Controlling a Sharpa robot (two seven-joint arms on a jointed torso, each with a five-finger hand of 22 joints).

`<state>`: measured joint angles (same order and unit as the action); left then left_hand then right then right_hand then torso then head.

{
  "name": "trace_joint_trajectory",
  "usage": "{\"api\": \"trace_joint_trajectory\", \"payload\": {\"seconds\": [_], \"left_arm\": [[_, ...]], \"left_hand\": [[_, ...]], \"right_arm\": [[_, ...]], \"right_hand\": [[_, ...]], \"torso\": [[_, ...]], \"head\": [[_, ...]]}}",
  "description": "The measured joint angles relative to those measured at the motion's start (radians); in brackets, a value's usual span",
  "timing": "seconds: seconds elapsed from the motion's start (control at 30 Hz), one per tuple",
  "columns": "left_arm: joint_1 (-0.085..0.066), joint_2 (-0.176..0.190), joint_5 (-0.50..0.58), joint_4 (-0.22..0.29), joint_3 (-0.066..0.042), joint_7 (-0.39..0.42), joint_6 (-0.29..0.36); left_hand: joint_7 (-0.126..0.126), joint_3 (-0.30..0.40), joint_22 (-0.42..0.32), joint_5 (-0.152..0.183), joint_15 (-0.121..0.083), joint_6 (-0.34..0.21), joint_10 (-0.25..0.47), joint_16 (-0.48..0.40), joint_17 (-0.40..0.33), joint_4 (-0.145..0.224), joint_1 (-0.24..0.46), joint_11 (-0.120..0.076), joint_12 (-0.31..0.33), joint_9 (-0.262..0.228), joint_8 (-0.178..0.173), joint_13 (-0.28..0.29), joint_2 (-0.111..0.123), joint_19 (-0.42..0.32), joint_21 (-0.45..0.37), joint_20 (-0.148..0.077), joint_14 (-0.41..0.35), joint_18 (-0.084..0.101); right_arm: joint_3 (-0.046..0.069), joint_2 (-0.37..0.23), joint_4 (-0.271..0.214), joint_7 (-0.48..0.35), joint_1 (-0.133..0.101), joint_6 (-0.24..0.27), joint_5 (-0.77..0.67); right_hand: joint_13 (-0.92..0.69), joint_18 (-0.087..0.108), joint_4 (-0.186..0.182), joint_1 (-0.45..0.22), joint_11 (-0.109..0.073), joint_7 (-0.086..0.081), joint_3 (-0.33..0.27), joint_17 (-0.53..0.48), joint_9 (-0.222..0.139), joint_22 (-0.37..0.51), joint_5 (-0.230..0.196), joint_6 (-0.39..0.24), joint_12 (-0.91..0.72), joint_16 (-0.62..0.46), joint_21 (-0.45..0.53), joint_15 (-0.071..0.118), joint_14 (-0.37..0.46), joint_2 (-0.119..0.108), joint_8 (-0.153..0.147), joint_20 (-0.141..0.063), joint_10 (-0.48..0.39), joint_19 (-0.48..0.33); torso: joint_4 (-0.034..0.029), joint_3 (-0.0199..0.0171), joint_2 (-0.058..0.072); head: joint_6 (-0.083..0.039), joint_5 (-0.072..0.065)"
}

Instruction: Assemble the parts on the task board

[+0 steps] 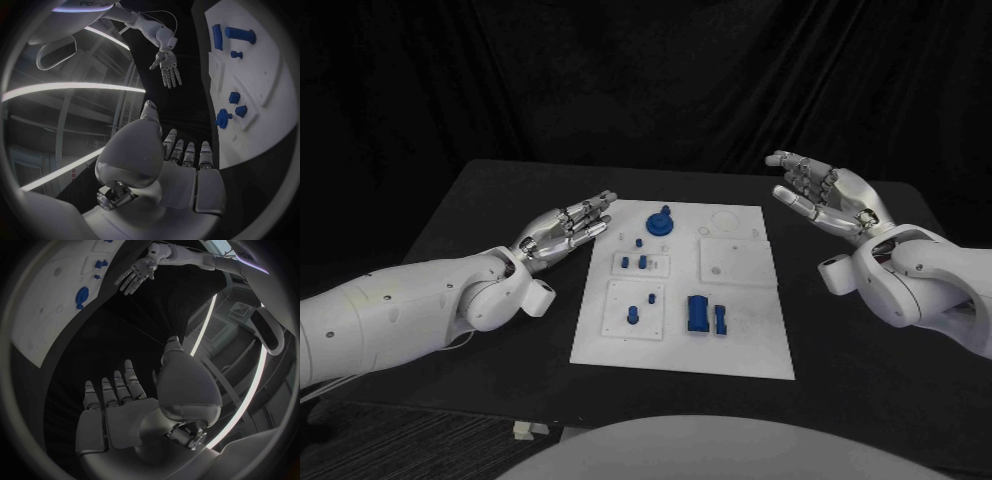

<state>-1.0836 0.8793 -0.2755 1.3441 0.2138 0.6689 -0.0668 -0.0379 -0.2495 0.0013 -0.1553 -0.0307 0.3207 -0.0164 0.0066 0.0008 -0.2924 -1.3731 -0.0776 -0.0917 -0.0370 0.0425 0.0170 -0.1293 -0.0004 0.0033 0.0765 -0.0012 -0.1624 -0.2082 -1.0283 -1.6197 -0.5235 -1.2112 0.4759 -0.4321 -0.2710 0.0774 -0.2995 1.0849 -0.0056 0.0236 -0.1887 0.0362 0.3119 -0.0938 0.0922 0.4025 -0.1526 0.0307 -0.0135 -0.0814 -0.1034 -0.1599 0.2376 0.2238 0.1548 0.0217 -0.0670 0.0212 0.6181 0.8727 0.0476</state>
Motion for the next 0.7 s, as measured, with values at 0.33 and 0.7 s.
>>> {"api": "trace_joint_trajectory", "payload": {"seconds": [0.33,0.7], "left_arm": [[0.000,-0.007,-0.075,-0.009,0.000,0.002,0.082],[0.007,-0.024,-0.046,0.036,-0.047,-0.019,0.151]], "left_hand": [[-0.023,0.015,0.000,0.025,0.000,-0.064,0.006,0.000,0.000,0.015,0.133,-0.040,0.048,0.013,-0.019,-0.008,0.007,0.000,0.000,-0.035,0.000,0.000],[0.031,0.104,0.000,0.100,0.018,-0.157,0.015,0.000,0.000,0.115,0.591,0.041,0.082,0.033,-0.034,-0.015,0.085,0.001,0.000,-0.066,0.000,0.040]], "right_arm": [[-0.001,0.011,0.015,-0.097,0.026,-0.054,0.017],[0.087,0.104,0.028,-0.083,0.077,0.002,0.093]], "right_hand": [[0.161,-0.064,0.113,-0.373,-0.005,-0.016,0.072,-0.034,-0.178,0.089,-0.083,-0.179,0.071,-0.027,0.010,0.081,0.098,0.040,-0.119,-0.104,-0.149,-0.021],[0.270,-0.071,0.296,-0.998,0.002,-0.023,0.188,-0.035,-0.310,0.093,-0.089,-0.399,0.149,-0.027,0.010,0.081,0.098,0.160,-0.234,-0.219,-0.155,-0.021]], "torso": [[0.0007,0.0002,-0.002],[0.0127,-0.0033,-0.015]], "head": [[0.000,0.001],[-0.066,-0.012]]}}
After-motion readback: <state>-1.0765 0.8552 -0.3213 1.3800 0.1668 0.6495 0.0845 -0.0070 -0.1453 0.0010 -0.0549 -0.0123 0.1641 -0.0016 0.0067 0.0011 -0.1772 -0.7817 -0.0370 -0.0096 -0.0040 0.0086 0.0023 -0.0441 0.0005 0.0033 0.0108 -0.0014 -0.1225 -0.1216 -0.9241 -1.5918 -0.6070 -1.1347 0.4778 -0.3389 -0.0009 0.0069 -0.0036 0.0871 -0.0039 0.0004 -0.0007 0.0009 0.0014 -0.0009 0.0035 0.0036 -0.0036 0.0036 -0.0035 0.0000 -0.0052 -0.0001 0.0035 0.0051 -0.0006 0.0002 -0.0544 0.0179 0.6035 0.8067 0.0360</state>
